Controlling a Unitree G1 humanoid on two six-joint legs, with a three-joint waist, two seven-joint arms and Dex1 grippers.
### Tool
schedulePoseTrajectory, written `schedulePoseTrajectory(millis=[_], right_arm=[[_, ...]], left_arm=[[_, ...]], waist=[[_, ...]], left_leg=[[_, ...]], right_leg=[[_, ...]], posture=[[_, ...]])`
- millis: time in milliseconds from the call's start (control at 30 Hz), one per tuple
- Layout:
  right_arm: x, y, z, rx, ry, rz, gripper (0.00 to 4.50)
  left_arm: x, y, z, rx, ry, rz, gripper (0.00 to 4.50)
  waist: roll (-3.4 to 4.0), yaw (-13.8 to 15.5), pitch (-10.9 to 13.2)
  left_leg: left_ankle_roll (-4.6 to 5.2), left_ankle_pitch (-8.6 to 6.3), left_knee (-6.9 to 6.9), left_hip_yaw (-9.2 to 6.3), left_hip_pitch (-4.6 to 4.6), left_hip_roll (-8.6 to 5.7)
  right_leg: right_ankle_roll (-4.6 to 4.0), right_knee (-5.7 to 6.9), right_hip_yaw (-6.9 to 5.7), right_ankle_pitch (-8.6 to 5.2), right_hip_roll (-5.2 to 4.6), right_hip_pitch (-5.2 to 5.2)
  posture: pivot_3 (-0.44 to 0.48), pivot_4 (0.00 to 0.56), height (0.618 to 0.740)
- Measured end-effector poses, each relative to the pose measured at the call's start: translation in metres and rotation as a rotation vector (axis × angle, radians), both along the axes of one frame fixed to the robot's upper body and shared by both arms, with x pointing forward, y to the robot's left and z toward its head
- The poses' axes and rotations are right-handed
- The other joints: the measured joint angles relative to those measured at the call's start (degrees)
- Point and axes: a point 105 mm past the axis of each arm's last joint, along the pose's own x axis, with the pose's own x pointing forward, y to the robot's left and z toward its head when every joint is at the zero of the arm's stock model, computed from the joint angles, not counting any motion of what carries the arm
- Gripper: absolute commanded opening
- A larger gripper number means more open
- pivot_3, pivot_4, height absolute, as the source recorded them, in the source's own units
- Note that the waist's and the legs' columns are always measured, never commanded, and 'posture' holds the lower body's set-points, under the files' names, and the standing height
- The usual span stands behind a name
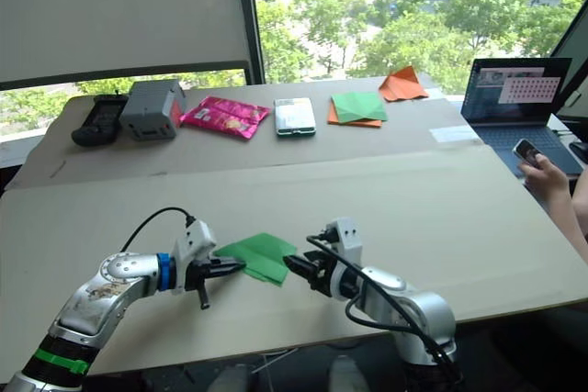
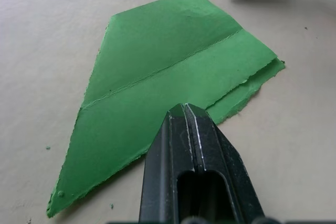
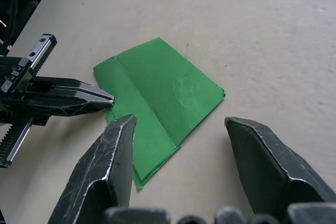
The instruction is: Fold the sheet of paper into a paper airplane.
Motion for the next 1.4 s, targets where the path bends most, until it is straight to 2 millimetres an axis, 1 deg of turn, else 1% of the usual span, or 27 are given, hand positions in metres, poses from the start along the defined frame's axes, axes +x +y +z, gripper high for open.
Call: schedulePoseTrajectory(millis=[133,300,367,467,833,1167,1267,1400], right_arm=[[-0.001,0.004,0.000,0.005,0.002,0.004,3.01],[-0.001,0.006,0.000,0.008,0.004,0.009,3.01],[-0.001,0.006,0.000,0.010,0.004,0.009,3.01],[-0.001,0.007,0.000,0.010,0.004,0.009,3.01],[0.001,0.006,0.000,0.011,0.007,0.001,3.01],[0.006,0.015,-0.002,0.069,0.032,-0.020,3.01],[0.008,0.019,-0.002,0.093,0.046,-0.020,3.01],[0.011,0.020,-0.001,0.122,0.057,-0.040,3.01]], left_arm=[[0.003,0.008,0.004,-0.006,0.000,0.043,0.00],[0.005,0.008,0.008,-0.011,-0.010,0.052,0.00],[0.005,0.008,0.007,-0.005,-0.010,0.049,0.00],[0.003,0.006,0.000,0.022,-0.005,0.032,0.00],[0.002,0.007,-0.001,0.031,-0.024,0.022,0.00],[0.002,0.008,-0.001,0.034,-0.024,0.023,0.00],[0.002,0.008,-0.001,0.034,-0.024,0.024,0.00],[0.002,0.008,-0.002,0.035,-0.022,0.026,0.00]], waist=[[0.00,0.04,0.00],[0.00,0.06,0.00],[0.00,0.03,0.00],[-0.01,0.03,-0.01],[-0.01,0.05,-0.03],[-0.01,0.02,-0.06],[-0.03,0.01,-0.06],[-0.05,0.05,-0.07]], left_leg=[[0.02,0.01,0.00,0.00,-0.02,0.00],[0.26,0.16,0.00,0.00,-0.05,0.00],[0.28,0.17,0.00,0.00,-0.05,0.00],[0.28,0.17,0.00,0.00,-0.04,0.00],[0.32,0.20,0.00,0.00,-0.03,0.00],[0.45,0.27,0.00,0.00,0.00,0.00],[0.46,0.28,0.03,0.00,0.04,0.00],[0.43,0.26,0.03,0.00,0.17,-0.01]], right_leg=[[0.01,0.00,0.01,0.01,0.00,0.01],[0.01,0.01,0.02,0.01,0.02,0.01],[0.01,0.01,0.03,0.01,0.02,0.01],[0.01,0.02,0.04,0.02,0.03,0.02],[0.02,0.06,0.05,0.03,0.03,0.03],[0.05,0.17,0.07,0.05,0.06,0.06],[0.04,0.40,0.08,0.05,0.05,0.04],[0.04,0.76,0.08,0.04,0.06,0.04]], posture=[[0.000,0.150,0.732],[0.000,0.150,0.732],[0.000,0.150,0.732],[0.000,0.150,0.732],[0.000,0.150,0.732],[0.000,0.150,0.732],[0.000,0.150,0.732],[0.000,0.150,0.732]])
